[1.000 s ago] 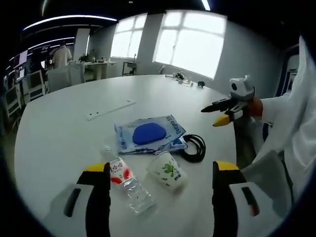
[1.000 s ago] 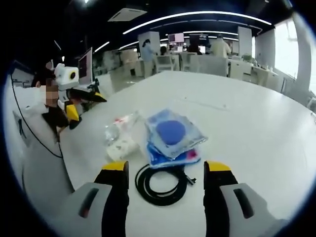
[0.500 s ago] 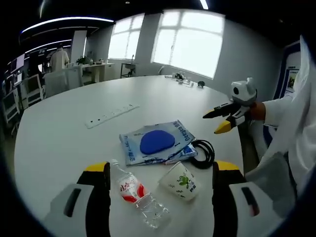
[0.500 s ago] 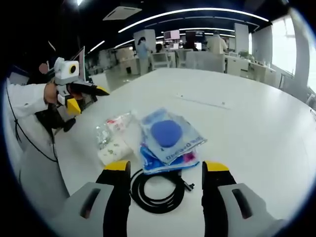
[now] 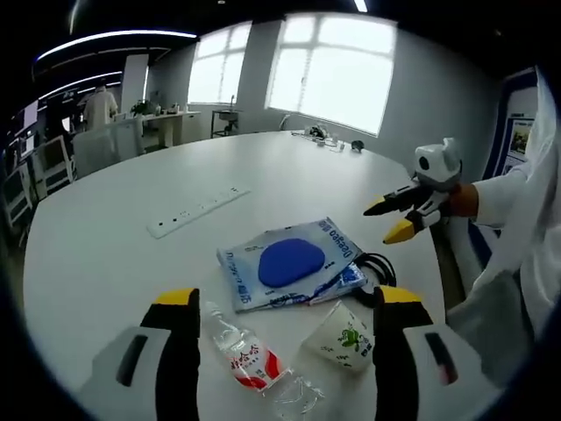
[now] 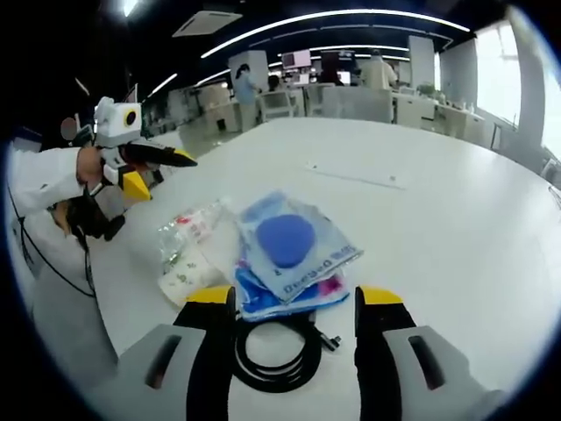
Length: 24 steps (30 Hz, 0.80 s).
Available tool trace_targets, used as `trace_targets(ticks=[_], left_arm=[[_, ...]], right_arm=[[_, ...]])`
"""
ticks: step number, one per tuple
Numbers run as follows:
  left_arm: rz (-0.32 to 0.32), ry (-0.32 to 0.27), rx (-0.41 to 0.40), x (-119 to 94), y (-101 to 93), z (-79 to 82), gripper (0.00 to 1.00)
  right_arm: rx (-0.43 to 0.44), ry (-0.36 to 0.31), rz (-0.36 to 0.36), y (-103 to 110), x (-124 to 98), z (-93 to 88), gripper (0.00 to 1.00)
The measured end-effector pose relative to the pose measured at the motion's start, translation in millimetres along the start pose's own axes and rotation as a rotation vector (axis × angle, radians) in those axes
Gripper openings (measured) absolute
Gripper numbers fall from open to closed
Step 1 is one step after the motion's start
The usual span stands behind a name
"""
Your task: Arrange the tabletop items into an orderly group along one side of the table until the central work area is clear of visible clutter.
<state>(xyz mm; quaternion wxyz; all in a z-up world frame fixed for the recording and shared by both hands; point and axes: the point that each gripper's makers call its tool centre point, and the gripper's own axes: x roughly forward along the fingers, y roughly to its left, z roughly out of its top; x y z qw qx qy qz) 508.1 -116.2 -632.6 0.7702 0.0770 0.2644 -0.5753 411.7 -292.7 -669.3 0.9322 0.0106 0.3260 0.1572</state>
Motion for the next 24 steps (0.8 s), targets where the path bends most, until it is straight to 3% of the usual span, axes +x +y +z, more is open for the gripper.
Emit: trace_targets(ticks=[24], left_arm=[[-0.005,0.065,-0.018,47,34.1,-7.1,0.78]], right_arm=[[0.039,0.039,-0.026,-11,28,-10.1,0.46]])
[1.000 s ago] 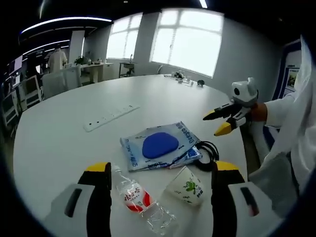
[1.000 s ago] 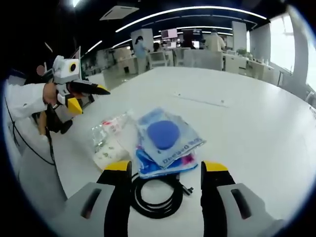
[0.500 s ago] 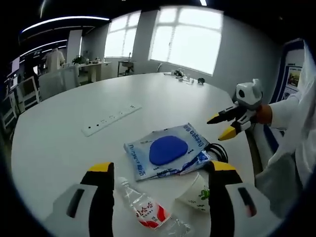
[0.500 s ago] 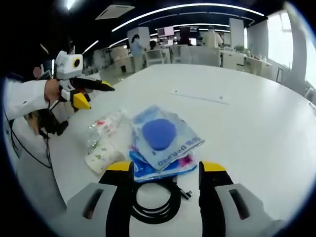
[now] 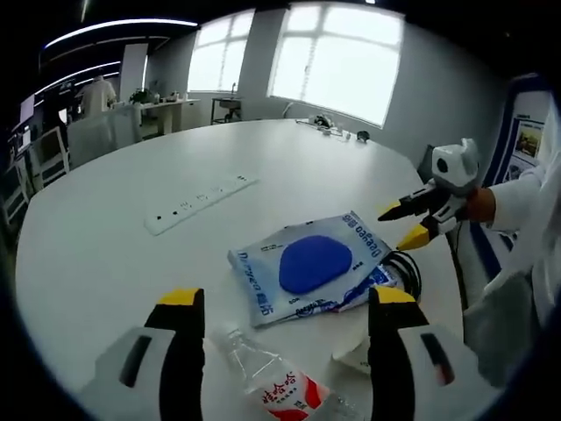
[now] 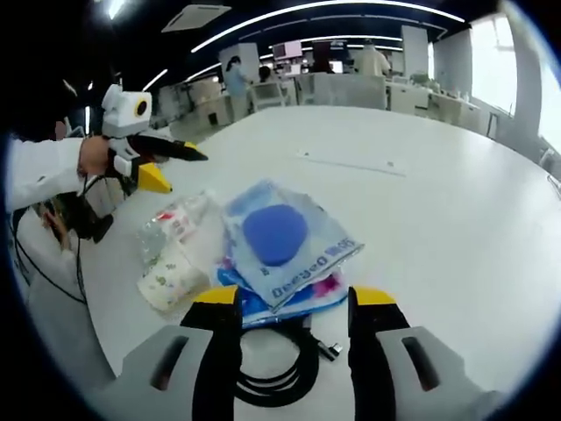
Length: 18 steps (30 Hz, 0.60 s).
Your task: Arrange the tabletop items into an orderly group along one side of the table until the central work area is clear of visible clutter.
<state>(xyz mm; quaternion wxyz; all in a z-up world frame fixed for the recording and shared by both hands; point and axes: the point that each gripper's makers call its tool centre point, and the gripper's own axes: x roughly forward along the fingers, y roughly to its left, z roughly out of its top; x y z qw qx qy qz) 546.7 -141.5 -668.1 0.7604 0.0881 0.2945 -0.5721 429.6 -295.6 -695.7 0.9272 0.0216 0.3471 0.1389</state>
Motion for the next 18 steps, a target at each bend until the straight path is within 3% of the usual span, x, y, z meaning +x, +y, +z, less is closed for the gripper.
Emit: trace_targets(ticks=[5,7,9,18], left_arm=[[-0.011,0.019,-0.003,13,2.8,-1.3,0.77],[-0.01,0.024,-0.001,17,4.0,-1.5,0.77],[-0.008,0.03,-0.006,21,6.5,-1.8,0.75],[0.01,0.089,0.015,39,19.8,-9.5,0.7]], right_arm=[[0.017,-0.011,0.002,-1,6,0.5,0.44],[0.002,0.026,-0.019,-5,8,-5.5,0.41],[0.037,-0.01,-0.004,-4,10,-0.7,0.38],[0.052,0.006,0.002,-3,19,-4.3,0.31]])
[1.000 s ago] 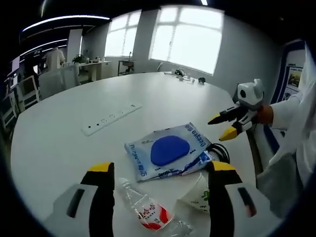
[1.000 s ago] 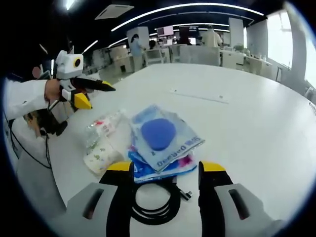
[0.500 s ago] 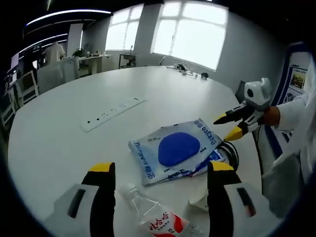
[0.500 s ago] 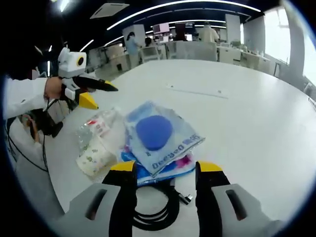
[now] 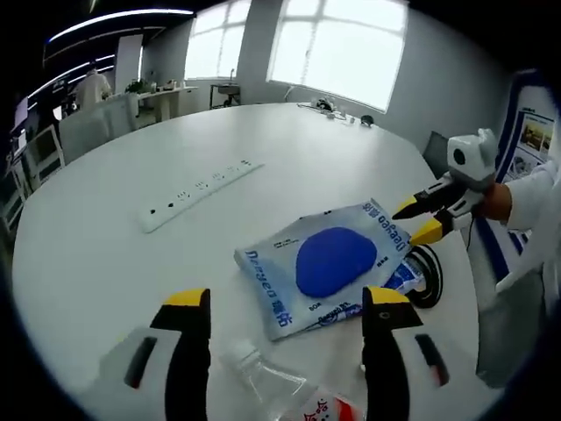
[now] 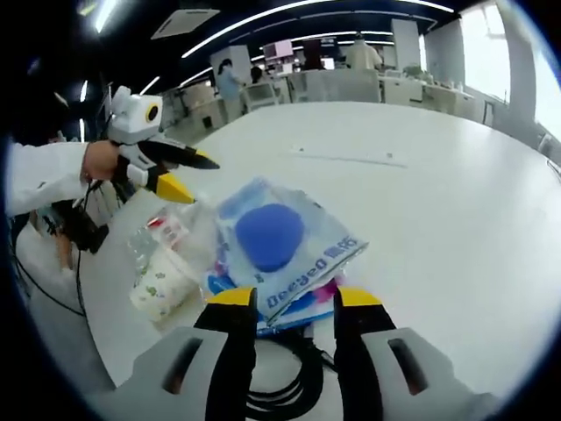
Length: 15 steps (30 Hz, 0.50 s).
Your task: Arrange the tabletop items into an orderly group along one side of the table until the central work area is clear of visible clutter.
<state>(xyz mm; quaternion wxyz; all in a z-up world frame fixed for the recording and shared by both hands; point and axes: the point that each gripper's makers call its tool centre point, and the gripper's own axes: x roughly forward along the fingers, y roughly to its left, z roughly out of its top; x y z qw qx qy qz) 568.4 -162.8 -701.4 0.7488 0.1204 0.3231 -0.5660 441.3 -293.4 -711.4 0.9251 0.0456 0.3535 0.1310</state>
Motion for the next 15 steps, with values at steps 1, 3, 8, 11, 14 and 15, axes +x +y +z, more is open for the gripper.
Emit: trace_targets(ticks=[1,3,8,11,14,15], left_arm=[[0.009,0.016,0.003,1,1.7,-2.6,0.69],[0.009,0.029,0.029,6,2.0,-4.2,0.66],[0.016,0.061,0.04,15,3.2,-7.1,0.56],[0.026,0.076,0.052,20,4.0,-7.8,0.51],[0.029,0.103,0.073,24,3.5,-10.2,0.47],[0.031,0.115,0.078,26,3.3,-11.6,0.45]], right_arm=[[0.001,0.003,0.0,0,1,-0.8,0.31],[0.012,0.005,0.003,0,3,-2.2,0.28],[0.026,0.012,0.008,3,6,-5.1,0.24],[0.027,0.016,0.005,2,6,-6.4,0.21],[0.035,0.017,0.002,1,5,-7.7,0.17],[0.038,0.017,0.002,1,5,-8.2,0.16]])
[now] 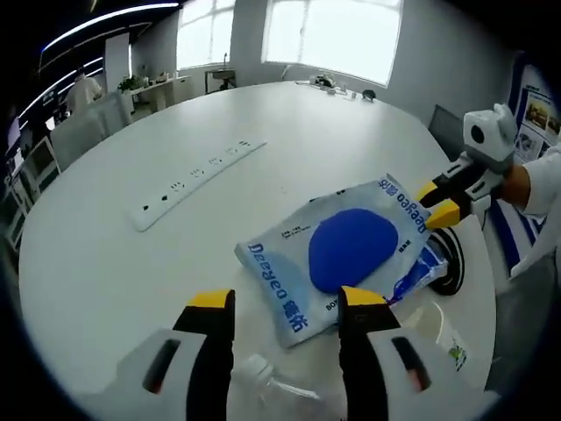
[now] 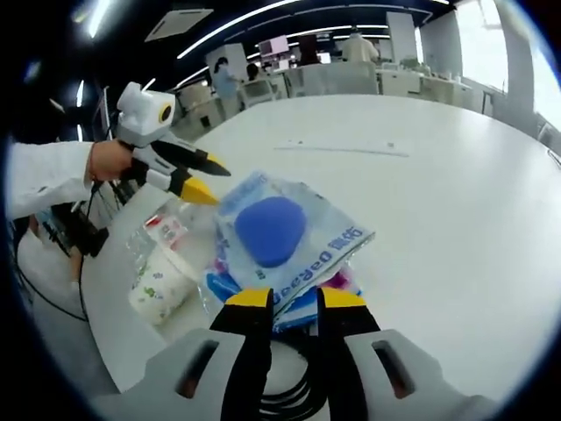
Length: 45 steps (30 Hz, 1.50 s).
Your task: Arrange the tabletop items into an orderly group along one side of the table until the central work area is clear of visible clutter.
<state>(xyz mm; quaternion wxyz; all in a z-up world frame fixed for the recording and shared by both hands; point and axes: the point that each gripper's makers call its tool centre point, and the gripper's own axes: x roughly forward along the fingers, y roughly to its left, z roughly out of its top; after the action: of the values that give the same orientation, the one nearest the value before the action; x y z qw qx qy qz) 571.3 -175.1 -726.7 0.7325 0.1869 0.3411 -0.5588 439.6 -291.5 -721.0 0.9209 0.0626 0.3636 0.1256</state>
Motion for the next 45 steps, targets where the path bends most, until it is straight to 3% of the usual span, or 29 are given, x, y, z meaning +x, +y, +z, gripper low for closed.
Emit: trace_targets(ticks=[7,13,19,23,31,45], left_arm=[[0.0,0.072,0.014,9,-2.1,-10.9,0.37],[-0.008,0.094,0.008,14,-4.0,-13.8,0.3],[-0.004,0.128,0.012,16,-4.8,-20.0,0.18],[0.021,0.151,0.023,15,-0.1,-24.3,0.05],[0.018,0.153,0.015,15,-0.8,-24.3,0.0],[0.003,0.135,-0.014,9,-7.1,-22.3,0.0]], right_arm=[[0.01,0.008,0.004,0,1,-2.6,0.11],[0.01,0.009,0.003,-1,1,-3.2,0.07],[0.022,0.01,0.002,0,2,-4.7,0.05],[0.026,0.015,-0.001,-1,2,-5.3,0.02],[0.039,0.019,0.003,0,1,-5.7,0.01],[0.064,0.007,0.006,3,-5,-3.7,0.0]])
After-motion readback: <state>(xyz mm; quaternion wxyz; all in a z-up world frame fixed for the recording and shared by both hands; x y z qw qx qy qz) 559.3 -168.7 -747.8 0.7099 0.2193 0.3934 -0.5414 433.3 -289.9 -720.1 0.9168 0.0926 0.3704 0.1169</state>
